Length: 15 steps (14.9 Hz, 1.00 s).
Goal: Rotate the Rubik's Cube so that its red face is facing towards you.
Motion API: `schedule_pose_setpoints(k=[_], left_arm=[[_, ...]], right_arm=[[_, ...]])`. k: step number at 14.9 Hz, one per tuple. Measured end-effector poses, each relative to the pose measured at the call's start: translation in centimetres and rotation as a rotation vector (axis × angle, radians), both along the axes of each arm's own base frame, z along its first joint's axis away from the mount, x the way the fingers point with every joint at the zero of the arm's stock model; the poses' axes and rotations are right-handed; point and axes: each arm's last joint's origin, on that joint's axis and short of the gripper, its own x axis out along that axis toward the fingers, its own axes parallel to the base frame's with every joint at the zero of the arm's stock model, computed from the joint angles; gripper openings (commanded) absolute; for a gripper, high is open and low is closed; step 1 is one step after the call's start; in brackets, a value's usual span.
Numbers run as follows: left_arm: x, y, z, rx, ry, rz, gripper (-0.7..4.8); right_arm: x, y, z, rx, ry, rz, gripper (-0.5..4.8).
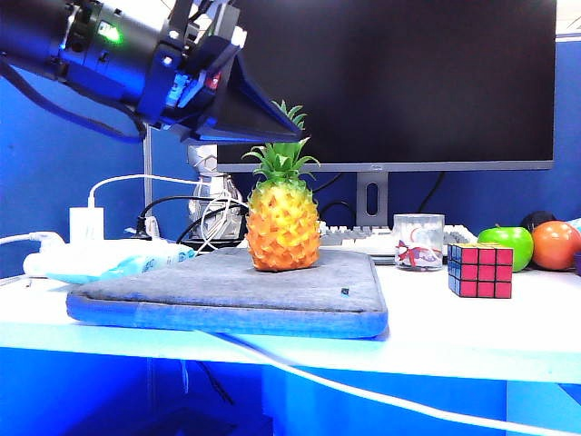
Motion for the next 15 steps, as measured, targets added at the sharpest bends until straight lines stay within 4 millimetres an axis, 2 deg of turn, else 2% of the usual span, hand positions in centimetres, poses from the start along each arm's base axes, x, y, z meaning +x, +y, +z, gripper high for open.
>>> schedule_pose_setpoints(k=[3, 12, 15], left_arm=[[0.0, 0.0, 0.1, -0.008, -0.012, 0.002, -0.03], [0.0, 0.0, 0.1, -0.008, -0.003, 0.016, -0.02], [0.5, 1.2, 0.5, -0.001, 0.001, 0.066, -0.02]], right_arm=[[0.0, 0.0, 0.0, -0.061, -0.014, 0.009, -0.06], [0.0, 0.0, 0.0, -0.066, -0.016, 0.011, -0.01], [0.0, 0.0, 0.0, -0.065, -0.017, 0.011, -0.01]])
